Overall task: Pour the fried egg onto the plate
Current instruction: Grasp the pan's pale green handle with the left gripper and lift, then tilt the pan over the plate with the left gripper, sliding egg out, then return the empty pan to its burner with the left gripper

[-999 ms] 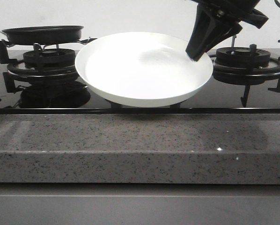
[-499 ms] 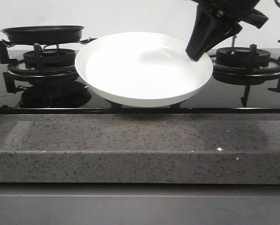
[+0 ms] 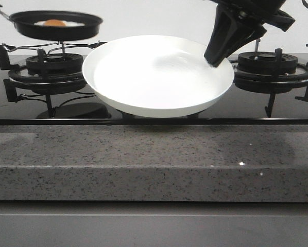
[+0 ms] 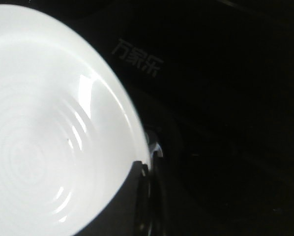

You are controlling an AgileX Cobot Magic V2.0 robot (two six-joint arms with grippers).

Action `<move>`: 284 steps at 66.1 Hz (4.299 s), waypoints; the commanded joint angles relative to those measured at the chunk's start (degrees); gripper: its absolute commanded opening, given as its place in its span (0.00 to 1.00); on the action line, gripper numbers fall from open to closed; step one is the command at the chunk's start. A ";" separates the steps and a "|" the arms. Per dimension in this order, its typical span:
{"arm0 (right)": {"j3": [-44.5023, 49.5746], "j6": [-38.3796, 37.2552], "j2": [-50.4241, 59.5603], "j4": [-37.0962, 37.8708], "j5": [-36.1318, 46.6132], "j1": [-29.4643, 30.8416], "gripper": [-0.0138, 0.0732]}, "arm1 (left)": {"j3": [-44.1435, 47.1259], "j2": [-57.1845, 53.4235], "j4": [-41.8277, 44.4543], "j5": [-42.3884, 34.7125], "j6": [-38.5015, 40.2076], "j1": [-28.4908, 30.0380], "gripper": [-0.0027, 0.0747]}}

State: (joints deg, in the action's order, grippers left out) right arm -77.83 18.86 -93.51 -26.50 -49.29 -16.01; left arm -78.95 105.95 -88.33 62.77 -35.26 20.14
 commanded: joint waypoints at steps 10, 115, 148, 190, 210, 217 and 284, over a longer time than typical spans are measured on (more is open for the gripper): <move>-1.46 0.05 2.13 -1.38 1.58 0.05 0.08 | -1.96 -8.15 -7.17 4.21 -2.72 0.24 0.01; -1.46 0.05 2.13 -1.38 1.58 0.05 0.08 | 4.00 -37.58 56.26 -40.54 -12.37 -52.57 0.01; -1.46 0.05 2.13 -1.38 1.58 0.05 0.08 | 4.00 -37.58 57.05 -40.79 -12.37 -52.82 0.01; -1.46 0.05 2.13 -1.38 1.58 0.05 0.08 | 4.00 -34.69 34.32 -37.70 -1.67 -23.61 0.01; -1.46 0.05 2.13 -1.38 1.58 0.05 0.08 | 4.00 -21.69 7.42 -18.75 -1.67 -4.60 0.01; -1.46 0.05 2.13 -1.38 1.58 0.05 0.08 | 4.00 -15.96 0.49 -11.79 -1.67 -1.67 0.01; -1.46 0.05 2.13 -1.38 1.58 0.05 0.08 | 4.00 -2.33 -5.91 -5.32 -1.88 0.22 0.24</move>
State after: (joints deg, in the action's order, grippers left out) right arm -77.72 18.87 -93.85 -25.94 -49.61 -16.01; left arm -73.24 106.32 -92.89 54.77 -36.85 20.06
